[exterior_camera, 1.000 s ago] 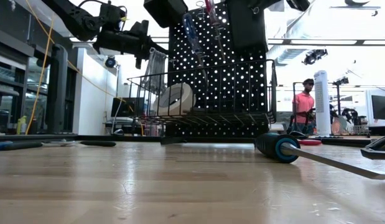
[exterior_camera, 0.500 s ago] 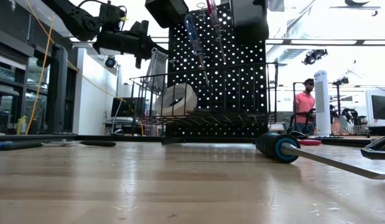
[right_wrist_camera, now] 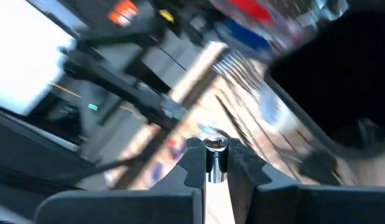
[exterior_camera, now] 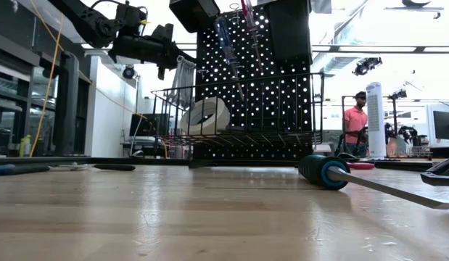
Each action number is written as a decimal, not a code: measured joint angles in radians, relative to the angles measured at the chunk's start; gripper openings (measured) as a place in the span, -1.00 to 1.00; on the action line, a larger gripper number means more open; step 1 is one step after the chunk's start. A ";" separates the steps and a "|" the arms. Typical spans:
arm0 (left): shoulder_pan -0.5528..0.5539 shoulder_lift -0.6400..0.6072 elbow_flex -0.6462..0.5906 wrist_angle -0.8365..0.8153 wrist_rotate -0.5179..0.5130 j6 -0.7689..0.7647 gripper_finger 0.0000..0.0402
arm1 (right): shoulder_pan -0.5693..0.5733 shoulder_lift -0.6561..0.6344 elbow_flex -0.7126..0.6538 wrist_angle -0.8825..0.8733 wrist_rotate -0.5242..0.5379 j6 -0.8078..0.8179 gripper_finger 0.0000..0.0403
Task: Hang tools onto peg board
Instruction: Put the socket in the left black bin on the pegboard
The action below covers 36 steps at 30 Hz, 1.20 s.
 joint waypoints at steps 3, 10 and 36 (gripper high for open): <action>0.000 0.000 0.000 0.001 0.000 0.000 -1.00 | 0.000 -0.003 0.046 0.019 0.004 -0.032 -0.90; 0.000 0.000 0.000 0.003 0.006 0.075 -0.92 | -0.039 -0.003 0.101 -0.005 0.096 -0.079 -0.90; -0.002 0.002 0.000 0.068 0.071 0.211 -0.14 | -0.289 0.012 0.084 -0.165 0.086 -0.112 -0.90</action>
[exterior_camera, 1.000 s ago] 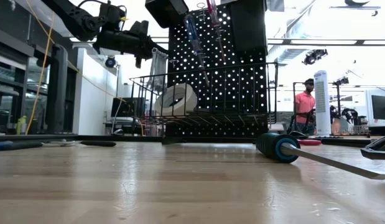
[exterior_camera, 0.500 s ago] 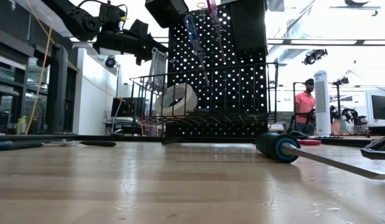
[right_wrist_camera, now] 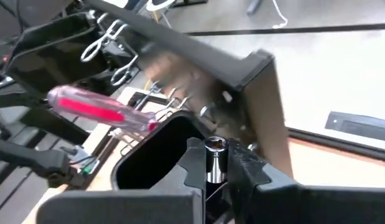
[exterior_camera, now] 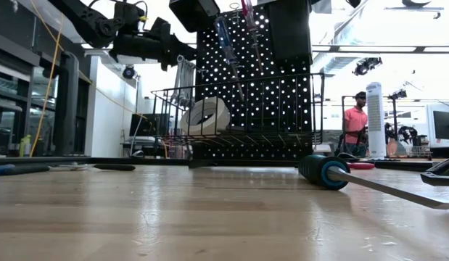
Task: Hang tools onto peg board
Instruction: Put the socket in the left black bin on the pegboard
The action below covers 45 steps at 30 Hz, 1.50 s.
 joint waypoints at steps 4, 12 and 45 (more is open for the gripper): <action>-0.002 0.000 0.000 0.001 0.002 0.000 -0.14 | -0.022 0.000 0.000 0.001 0.000 -0.023 -0.90; -0.029 0.046 0.000 0.063 0.021 -0.008 -0.14 | -0.051 0.000 0.000 0.000 0.003 -0.049 -0.90; -0.042 0.249 0.242 0.044 0.172 -0.035 -0.14 | -0.055 0.000 0.000 0.010 -0.064 -0.114 -0.90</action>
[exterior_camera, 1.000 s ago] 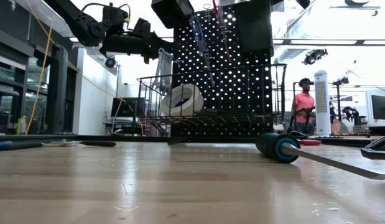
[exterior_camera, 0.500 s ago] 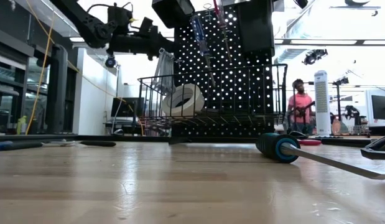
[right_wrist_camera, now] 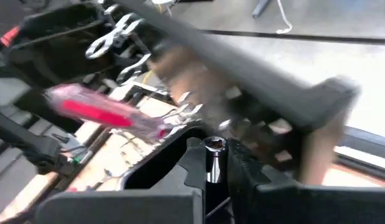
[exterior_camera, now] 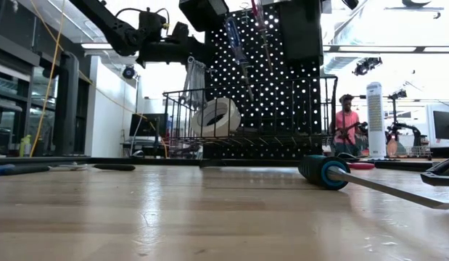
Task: Hang tools onto peg board
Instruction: Put the socket in the left black bin on the pegboard
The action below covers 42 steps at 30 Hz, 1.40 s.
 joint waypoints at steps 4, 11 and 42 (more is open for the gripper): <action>0.016 -0.018 0.000 -0.027 0.096 -0.077 -0.14 | -0.016 0.000 0.000 -0.004 0.000 -0.030 -0.90; 0.026 -0.047 0.000 -0.050 0.142 -0.125 -0.14 | -0.034 0.000 0.000 -0.003 0.010 -0.056 -0.90; -0.017 -0.064 0.000 -0.177 0.104 -0.077 -0.14 | -0.334 0.000 0.000 0.227 -0.211 -0.118 -0.90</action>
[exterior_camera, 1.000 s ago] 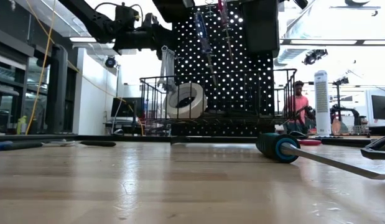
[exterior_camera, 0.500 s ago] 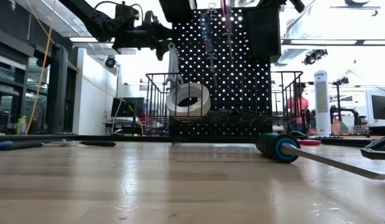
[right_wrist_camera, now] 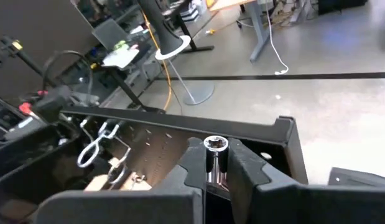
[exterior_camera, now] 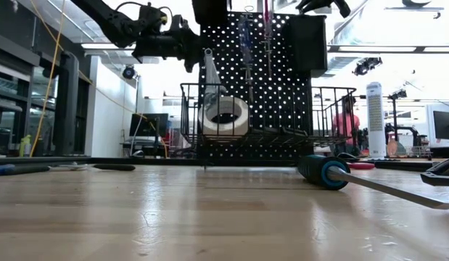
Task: Hang tools onto peg board
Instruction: Put the socket in the left black bin on the pegboard
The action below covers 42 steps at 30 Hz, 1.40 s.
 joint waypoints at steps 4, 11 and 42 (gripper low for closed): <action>0.000 0.000 0.000 -0.072 -0.048 0.098 -0.14 | -0.012 0.000 0.000 0.007 -0.023 0.006 -0.90; -0.005 0.000 0.000 -0.070 -0.137 0.162 -0.18 | -0.017 0.000 0.000 0.010 -0.088 0.026 -0.90; -0.005 0.000 0.000 -0.025 -0.143 0.146 -0.46 | 0.368 0.359 0.006 0.832 -0.056 -0.023 -0.06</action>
